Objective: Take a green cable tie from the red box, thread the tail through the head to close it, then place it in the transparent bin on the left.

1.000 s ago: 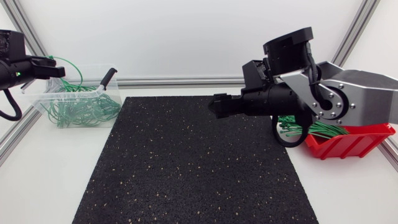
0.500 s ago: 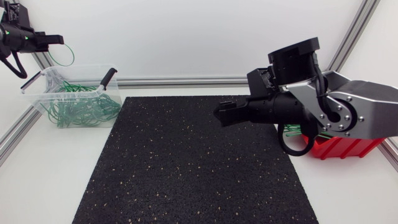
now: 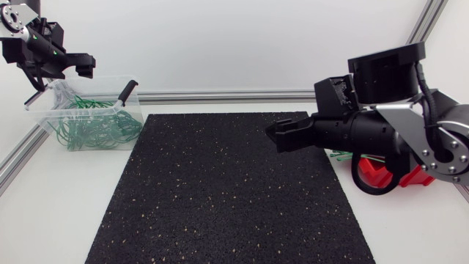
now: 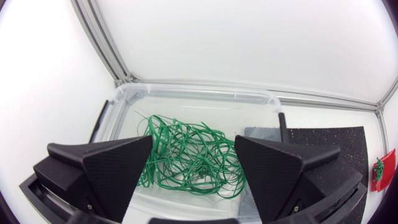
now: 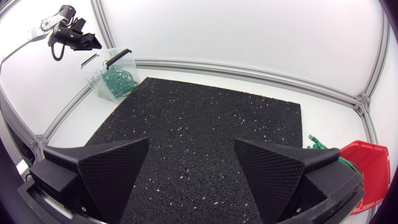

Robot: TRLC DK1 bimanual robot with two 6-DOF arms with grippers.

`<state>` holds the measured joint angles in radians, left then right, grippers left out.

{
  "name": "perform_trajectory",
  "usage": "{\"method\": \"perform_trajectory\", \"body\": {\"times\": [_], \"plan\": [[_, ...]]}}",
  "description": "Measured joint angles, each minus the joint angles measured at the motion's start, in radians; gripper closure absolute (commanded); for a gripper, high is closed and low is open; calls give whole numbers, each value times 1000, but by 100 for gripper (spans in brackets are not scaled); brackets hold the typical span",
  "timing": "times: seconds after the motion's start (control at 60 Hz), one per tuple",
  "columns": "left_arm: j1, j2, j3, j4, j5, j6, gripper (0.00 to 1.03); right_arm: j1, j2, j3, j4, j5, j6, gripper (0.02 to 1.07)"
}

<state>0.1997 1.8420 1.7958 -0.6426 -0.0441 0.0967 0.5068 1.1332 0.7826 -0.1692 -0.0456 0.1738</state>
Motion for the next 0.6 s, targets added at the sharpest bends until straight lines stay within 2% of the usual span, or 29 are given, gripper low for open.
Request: {"method": "perform_trajectory", "body": {"times": [0.4, 0.6], "plan": [[-40, -525, -507, 351, 8, -23, 3, -181, -176, -79, 2, 33, -70, 7], [-61, -688, -772, 439, 9, -26, 3, -269, -297, -166, 5, 35, -109, 6]]}}
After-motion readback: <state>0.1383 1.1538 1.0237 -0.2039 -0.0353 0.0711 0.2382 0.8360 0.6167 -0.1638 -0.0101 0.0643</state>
